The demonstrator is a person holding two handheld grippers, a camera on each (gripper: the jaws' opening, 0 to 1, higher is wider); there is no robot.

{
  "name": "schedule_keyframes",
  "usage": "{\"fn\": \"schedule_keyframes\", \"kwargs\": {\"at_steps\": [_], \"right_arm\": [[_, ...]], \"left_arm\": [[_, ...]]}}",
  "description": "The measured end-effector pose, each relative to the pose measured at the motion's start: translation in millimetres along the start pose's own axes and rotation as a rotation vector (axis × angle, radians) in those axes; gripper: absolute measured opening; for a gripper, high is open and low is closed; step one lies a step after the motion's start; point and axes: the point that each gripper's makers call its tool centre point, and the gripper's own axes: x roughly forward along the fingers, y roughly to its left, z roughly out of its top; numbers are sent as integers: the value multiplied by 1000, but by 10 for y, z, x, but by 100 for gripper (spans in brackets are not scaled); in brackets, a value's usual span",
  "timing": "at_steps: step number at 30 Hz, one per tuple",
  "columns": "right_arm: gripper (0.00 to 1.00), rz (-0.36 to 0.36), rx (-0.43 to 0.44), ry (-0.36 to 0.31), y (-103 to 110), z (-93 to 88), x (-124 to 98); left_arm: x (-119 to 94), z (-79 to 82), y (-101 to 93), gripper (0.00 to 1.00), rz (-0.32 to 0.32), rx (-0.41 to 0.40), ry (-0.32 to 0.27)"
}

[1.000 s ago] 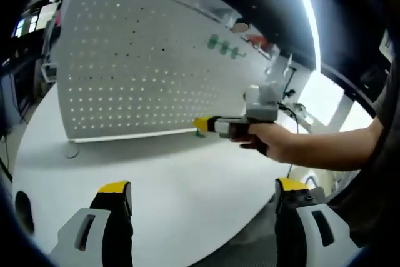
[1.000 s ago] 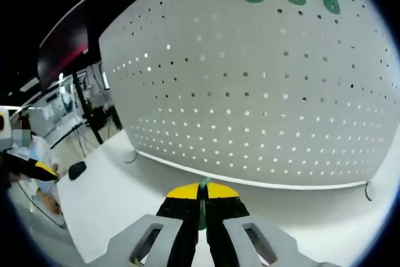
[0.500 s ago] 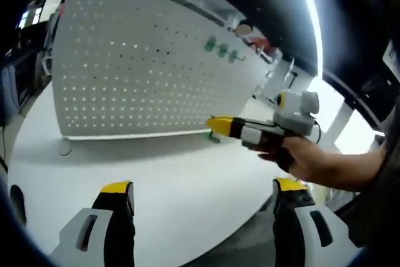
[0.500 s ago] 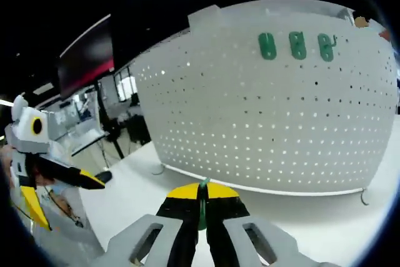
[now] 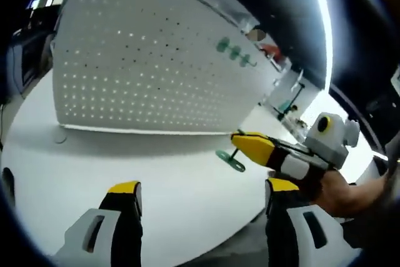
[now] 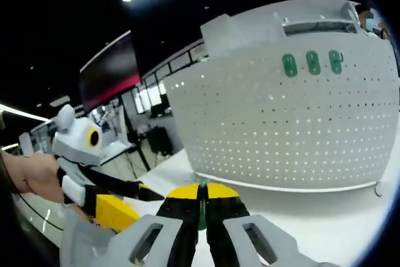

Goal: Insert the hook assembly into the mounting plate slot until the hook locks in place.

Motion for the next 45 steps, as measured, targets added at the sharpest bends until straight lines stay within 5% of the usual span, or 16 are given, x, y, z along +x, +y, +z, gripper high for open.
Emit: {"fn": "schedule_keyframes", "kwargs": {"at_steps": [8,12,16,19,32,45], "right_arm": [[0,76,25,-10,138,-15,28],[0,106,14,-21,209,-21,27],[0,127,14,-41,252,4,22],[0,147,3,-61,294,39,13],[0,193,-10,-118,398,126,-28],[0,210,-29,-130,459,154,-68]], "left_arm": [[54,-22,13,69,-16,-35,4],[49,20,40,60,-44,-146,-40],[44,15,56,56,-55,-162,-42],[55,29,-12,51,-90,-136,-48],[21,108,-407,9,-311,-242,-65],[-45,159,-358,4,-309,-301,-108]]}}
